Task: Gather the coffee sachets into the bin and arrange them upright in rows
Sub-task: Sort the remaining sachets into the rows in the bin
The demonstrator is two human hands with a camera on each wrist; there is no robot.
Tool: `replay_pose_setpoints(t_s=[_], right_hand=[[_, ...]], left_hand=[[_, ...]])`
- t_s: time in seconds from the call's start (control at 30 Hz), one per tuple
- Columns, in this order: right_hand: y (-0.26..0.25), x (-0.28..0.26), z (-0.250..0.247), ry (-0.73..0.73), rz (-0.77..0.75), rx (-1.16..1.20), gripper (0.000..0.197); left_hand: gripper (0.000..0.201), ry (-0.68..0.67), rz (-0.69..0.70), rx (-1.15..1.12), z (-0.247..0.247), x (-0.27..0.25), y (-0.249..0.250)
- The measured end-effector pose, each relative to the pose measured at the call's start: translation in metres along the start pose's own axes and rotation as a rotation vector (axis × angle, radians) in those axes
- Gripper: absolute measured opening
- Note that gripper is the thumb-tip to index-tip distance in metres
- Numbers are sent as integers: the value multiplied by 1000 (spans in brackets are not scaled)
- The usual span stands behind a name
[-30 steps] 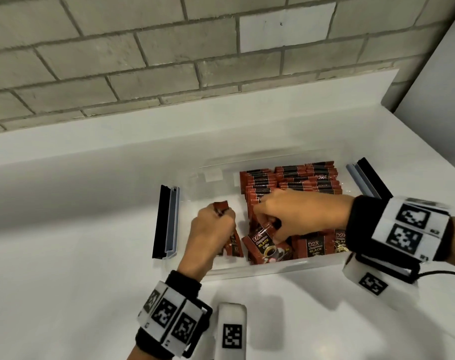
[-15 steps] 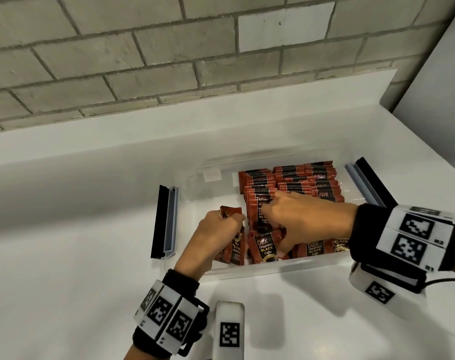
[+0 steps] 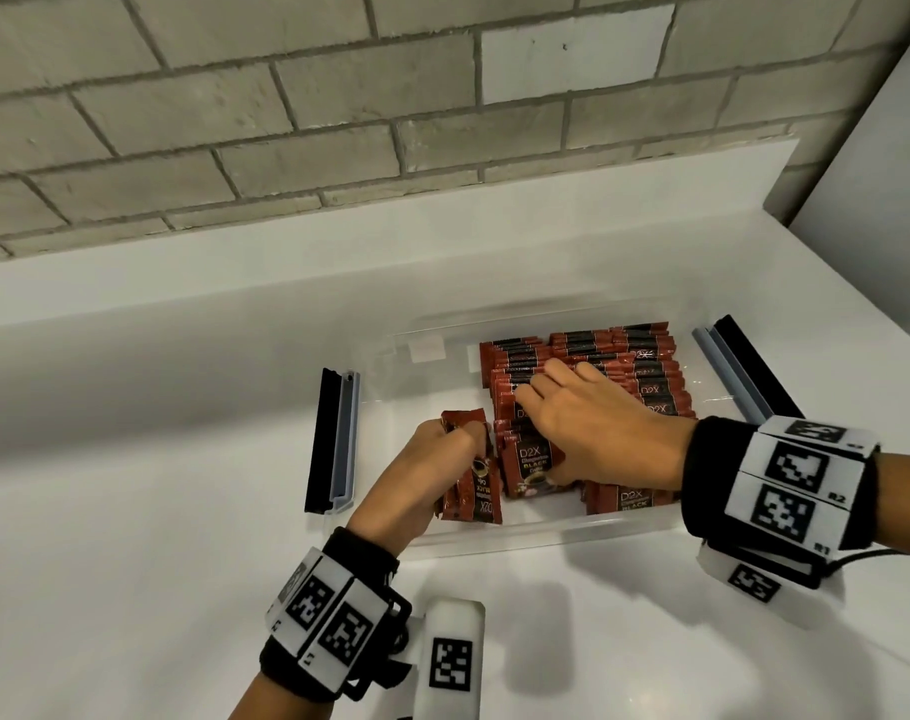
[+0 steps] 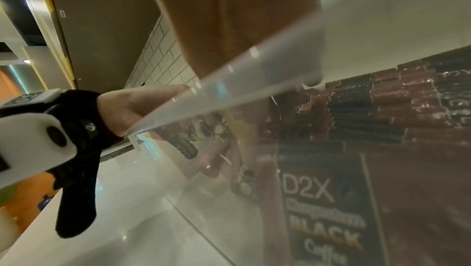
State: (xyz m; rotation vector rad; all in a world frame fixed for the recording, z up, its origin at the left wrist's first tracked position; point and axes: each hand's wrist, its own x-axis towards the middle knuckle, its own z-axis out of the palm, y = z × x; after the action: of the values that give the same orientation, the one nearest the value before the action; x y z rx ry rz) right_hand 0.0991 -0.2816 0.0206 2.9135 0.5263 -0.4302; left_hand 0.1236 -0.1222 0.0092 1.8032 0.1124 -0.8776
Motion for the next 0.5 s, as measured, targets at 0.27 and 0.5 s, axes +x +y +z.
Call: replay_pose_setpoints(t_s=[0.27,0.5], right_hand=[[4,3,3,1,48,180,75],[10,4,3,4,54,198,85]], left_hand=[[21,-68,-42,-87,0,-2,2],[16,68,-10,-197,-4,-1,0]])
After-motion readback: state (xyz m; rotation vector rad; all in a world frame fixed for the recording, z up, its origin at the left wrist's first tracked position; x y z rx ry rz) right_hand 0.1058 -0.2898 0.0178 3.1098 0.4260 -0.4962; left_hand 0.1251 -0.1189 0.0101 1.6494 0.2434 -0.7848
